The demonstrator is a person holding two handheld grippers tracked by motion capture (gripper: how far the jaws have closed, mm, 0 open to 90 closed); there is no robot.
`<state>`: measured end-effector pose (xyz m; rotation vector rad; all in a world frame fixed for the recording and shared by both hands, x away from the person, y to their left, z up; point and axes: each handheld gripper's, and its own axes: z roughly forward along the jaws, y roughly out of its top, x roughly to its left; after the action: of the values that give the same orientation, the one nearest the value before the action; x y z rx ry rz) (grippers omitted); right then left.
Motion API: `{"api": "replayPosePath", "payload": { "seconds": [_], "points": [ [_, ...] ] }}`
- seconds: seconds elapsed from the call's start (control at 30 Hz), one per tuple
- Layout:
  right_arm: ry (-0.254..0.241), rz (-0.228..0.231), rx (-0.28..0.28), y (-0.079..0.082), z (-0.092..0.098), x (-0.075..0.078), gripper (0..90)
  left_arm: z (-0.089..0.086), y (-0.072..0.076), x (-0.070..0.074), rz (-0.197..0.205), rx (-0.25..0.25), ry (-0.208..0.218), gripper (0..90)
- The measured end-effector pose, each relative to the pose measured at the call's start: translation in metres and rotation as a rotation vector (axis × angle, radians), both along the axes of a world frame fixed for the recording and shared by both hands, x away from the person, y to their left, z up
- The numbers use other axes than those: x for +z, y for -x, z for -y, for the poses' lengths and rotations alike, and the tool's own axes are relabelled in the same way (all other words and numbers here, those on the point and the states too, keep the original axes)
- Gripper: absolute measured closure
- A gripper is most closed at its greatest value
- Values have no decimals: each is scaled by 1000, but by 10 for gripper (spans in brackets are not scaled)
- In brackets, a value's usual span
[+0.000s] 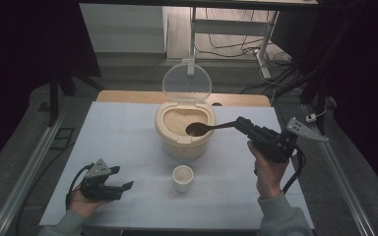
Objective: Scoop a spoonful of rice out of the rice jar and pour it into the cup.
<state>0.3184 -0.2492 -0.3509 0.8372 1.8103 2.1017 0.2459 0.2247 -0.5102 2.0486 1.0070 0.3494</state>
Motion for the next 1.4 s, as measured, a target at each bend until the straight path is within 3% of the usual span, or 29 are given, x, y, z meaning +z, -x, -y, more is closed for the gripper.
{"api": "replayPosePath", "payload": {
  "seconds": [0.37, 0.57, 0.97, 1.1, 1.23, 1.4],
  "points": [
    [52, -28, -66, -25, -7, 2, 825, -3, 1, 0, -1, -1, 10, 227],
    [108, -37, -111, -38, -15, 4, 825, -4, 1, -3, -13, -4, 13, 227],
    [350, -7, -228, -59, -53, 6, 825, -5, 6, -2, -9, 5, 4, 225],
    [379, 5, -253, -58, -58, 5, 825, -5, 4, -2, -10, 2, 1, 226],
    [442, -1, -280, -60, -64, 2, 825, -6, 4, -3, -11, 4, 0, 225],
    [414, -68, -257, -68, -66, -8, 825, -6, 4, -2, -11, 5, -1, 226]
  ]
}}
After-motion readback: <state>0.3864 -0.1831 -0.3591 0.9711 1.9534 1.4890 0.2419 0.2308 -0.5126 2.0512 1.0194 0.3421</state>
